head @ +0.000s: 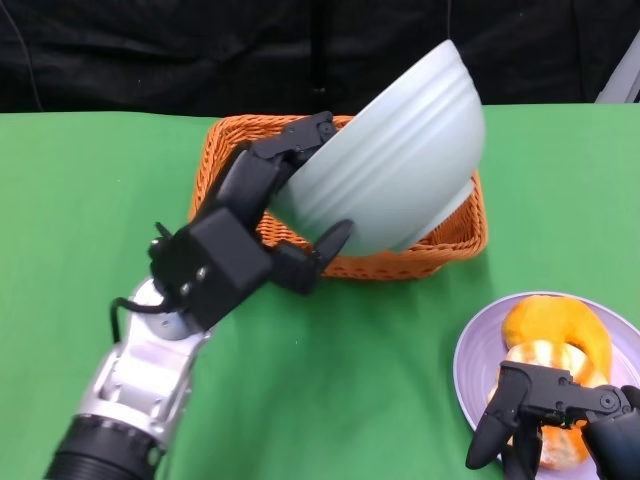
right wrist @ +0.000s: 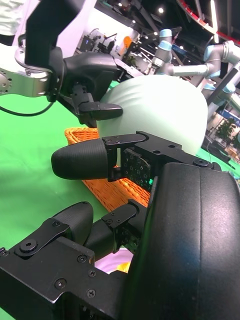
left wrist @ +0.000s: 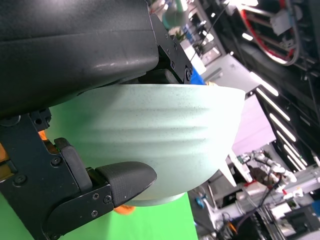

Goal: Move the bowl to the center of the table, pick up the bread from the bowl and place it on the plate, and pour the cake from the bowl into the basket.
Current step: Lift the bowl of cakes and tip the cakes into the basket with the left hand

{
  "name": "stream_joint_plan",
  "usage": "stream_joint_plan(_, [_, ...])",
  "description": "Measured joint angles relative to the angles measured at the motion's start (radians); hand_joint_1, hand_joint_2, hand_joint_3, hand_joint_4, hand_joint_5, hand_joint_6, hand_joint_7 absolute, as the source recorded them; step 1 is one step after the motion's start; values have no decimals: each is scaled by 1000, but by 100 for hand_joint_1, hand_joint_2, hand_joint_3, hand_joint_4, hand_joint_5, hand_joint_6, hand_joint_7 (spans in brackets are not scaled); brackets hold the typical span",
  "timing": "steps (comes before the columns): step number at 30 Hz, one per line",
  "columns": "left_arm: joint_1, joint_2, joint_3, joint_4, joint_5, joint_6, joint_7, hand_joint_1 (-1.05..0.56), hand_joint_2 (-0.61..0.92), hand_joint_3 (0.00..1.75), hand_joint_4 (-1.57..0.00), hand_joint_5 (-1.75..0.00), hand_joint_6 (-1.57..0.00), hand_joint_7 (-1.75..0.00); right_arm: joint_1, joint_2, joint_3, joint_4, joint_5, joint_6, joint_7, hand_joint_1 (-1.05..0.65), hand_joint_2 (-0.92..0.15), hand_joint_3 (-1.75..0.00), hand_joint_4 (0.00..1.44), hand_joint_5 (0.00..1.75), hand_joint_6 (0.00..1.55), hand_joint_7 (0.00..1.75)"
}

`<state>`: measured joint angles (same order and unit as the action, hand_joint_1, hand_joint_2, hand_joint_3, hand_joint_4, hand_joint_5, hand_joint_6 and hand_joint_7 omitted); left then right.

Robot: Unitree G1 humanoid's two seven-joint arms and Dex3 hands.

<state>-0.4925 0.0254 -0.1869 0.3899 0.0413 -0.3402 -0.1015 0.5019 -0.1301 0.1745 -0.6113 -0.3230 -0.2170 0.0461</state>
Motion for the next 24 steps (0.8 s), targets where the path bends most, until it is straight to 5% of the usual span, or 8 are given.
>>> stream_joint_plan(12, [-18,-192,160,-42,-226,401,22,-19,25,172,-107,-175,-90,-175,11,-7,0,13,-8,-15,-13,13,-8,-175,97,174,87,143])
stream_joint_plan(24, [-93,-287,405,10,-503,630,94,-22,31,173,-108,-175,-87,-175,23,-13,2,16,-7,-16,-19,16,-8,-174,94,172,88,140])
